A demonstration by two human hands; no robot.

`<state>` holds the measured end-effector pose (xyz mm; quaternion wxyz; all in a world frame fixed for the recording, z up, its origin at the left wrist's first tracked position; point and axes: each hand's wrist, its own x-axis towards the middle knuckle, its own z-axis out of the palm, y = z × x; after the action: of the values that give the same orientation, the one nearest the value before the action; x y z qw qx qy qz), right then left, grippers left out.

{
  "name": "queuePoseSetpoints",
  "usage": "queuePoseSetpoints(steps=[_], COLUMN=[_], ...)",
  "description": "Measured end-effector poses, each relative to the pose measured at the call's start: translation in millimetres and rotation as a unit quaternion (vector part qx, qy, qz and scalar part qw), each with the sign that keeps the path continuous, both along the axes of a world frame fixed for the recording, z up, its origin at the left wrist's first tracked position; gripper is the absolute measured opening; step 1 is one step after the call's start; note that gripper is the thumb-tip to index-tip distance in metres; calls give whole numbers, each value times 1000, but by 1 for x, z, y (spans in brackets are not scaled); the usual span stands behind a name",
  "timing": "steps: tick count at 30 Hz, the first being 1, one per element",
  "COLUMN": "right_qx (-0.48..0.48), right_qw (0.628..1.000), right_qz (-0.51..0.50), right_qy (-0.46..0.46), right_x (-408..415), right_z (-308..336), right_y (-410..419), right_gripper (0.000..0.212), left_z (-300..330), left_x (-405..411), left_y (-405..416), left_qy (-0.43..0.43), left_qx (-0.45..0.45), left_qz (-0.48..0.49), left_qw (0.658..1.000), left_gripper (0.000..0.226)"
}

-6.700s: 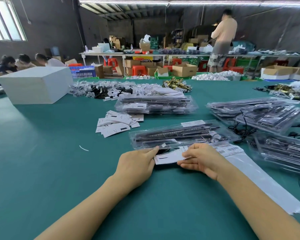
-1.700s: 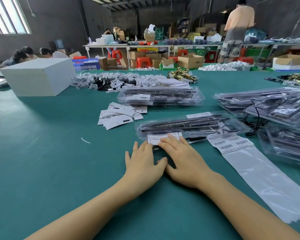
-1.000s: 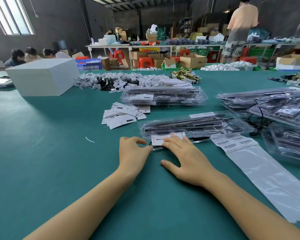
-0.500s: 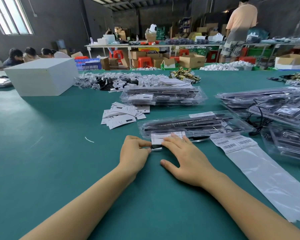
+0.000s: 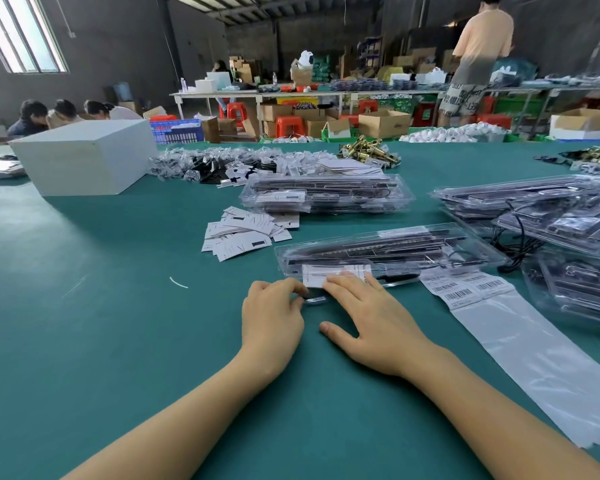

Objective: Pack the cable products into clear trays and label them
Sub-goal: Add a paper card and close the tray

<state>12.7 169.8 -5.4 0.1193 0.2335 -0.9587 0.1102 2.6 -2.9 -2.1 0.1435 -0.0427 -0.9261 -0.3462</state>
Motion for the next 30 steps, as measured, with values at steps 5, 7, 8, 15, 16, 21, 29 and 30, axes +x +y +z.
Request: queuePoseSetpoints(steps=[5,7,8,15,16,21,29,30], right_qx=[-6,-4,-1,20,25,44,35,29], right_qw=[1000,1000,1000,1000,1000,999,999,999], right_qz=[0,-1,-2,-10,-10,-9,-11,-10], right_qy=[-1,-2,-2,-5,-9,-20,-18,-18], right_x=[0,0,0,-2,-2,-5,-6,-6], right_z=[0,-1,-1,1,1,1,0,0], right_y=[0,0,1,1,1,5,4,5], right_gripper=[66,67,67,72,72,73,69,68], left_z=[1,1,1,1,0,4,20,24], left_x=[-3,-4,-5,-6,-6,2,16,12], left_y=[-4,-5,-6,-3,-2,2,4,0], left_qy=[-46,-53,-57,-26,-9,44,147,177], left_qx=[63,55,46,-157,-197,-305,-356,-314], left_qz=[-18,-38,-49,-123,-128,-106,-26,-6], left_qw=[997,996,996,980,972,945,922,933], left_gripper=[30,37,39,29,31,37,21,19])
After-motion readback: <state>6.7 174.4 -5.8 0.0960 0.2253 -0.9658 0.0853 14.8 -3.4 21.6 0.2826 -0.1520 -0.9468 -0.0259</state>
